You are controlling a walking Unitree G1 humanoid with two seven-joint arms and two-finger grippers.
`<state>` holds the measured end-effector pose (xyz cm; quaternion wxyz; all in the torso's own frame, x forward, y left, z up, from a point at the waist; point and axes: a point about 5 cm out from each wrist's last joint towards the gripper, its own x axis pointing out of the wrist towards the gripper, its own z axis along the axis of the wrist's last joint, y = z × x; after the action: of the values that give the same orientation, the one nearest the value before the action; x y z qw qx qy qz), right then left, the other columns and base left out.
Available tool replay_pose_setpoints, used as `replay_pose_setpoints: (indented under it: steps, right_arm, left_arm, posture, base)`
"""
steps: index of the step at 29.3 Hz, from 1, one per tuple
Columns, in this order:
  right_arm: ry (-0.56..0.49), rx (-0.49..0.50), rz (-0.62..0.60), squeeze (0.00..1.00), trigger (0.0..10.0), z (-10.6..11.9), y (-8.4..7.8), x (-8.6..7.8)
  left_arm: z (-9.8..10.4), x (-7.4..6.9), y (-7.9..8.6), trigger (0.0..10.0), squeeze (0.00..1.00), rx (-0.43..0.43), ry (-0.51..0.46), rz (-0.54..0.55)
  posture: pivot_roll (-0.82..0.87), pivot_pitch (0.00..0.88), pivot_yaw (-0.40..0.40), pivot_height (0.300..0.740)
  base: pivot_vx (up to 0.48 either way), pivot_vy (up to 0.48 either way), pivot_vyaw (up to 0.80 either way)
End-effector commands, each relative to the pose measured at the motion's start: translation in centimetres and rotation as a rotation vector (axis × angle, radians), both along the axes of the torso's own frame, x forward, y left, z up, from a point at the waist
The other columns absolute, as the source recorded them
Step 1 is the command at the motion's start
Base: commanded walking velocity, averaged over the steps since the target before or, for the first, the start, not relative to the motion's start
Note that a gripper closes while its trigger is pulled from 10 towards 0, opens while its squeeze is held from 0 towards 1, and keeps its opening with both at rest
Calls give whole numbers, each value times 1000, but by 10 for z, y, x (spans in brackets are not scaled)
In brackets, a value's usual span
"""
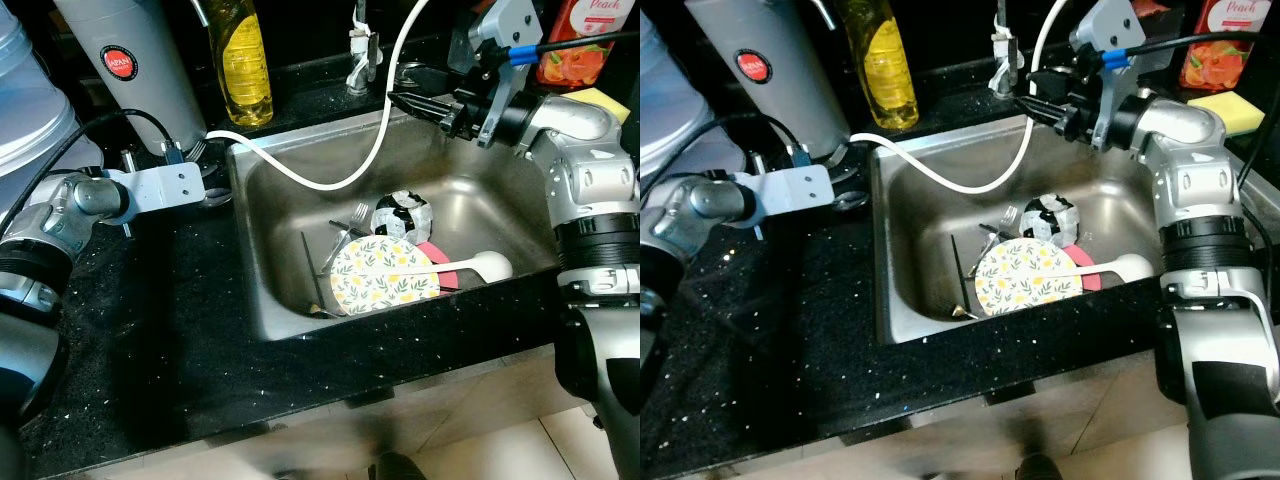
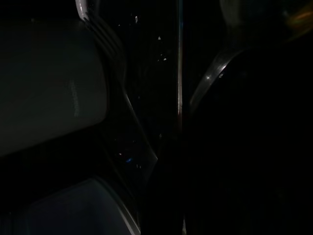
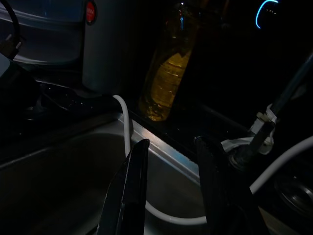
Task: Kitchen organization
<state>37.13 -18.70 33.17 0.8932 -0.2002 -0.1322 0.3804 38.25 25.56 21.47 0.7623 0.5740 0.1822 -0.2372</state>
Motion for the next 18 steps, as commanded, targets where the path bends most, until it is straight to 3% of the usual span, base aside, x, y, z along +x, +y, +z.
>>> replay_pose_setpoints:
  steps: [1, 5, 6, 7, 12, 14, 16, 18]
  right_arm:
    - [-9, 12, 19, 0, 10000, 3, 6, 0]
    - [-11, 12, 24, 0, 10000, 4, 7, 1]
    - [-12, 11, 27, 0, 10000, 4, 8, 1]
    - [-12, 11, 27, 0, 10000, 4, 8, 1]
    - [-11, 13, 33, 0, 10000, 4, 9, 2]
    - [-11, 14, 34, 0, 10000, 3, 10, 2]
    - [-13, 19, 41, 0, 10000, 4, 12, 3]
    - [-16, 25, 44, 0, 10000, 5, 13, 4]
  left_arm:
    - [-5, -3, -1, 0, 0, -5, 30, -20]
    - [13, -8, -7, 0, 0, -64, -4, -75]
    - [28, -13, -13, 10000, 0, -123, -44, -111]
    - [32, -14, -14, 10000, 0, -136, -52, -120]
    - [91, -29, -27, 10000, 0, -237, -232, -206]
    - [96, -29, -28, 10000, 0, -239, -254, -209]
    - [111, -29, -40, 10000, 0, -280, -337, -230]
    - [123, -28, -54, 10000, 0, -404, -395, -250]
  posture:
    - [-108, 45, 99, 740]
    - [-105, 42, 95, 740]
    - [-102, 34, 91, 740]
    - [-102, 34, 91, 740]
    - [-88, 24, 83, 740]
    - [-88, 24, 83, 740]
    - [-86, 24, 81, 740]
    - [-83, 23, 78, 740]
  base:
    - [0, 0, 0]
    - [0, 0, 0]
    - [0, 0, 0]
    - [0, 0, 0]
    - [0, 0, 0]
    - [0, 0, 0]
    - [0, 0, 0]
    - [0, 0, 0]
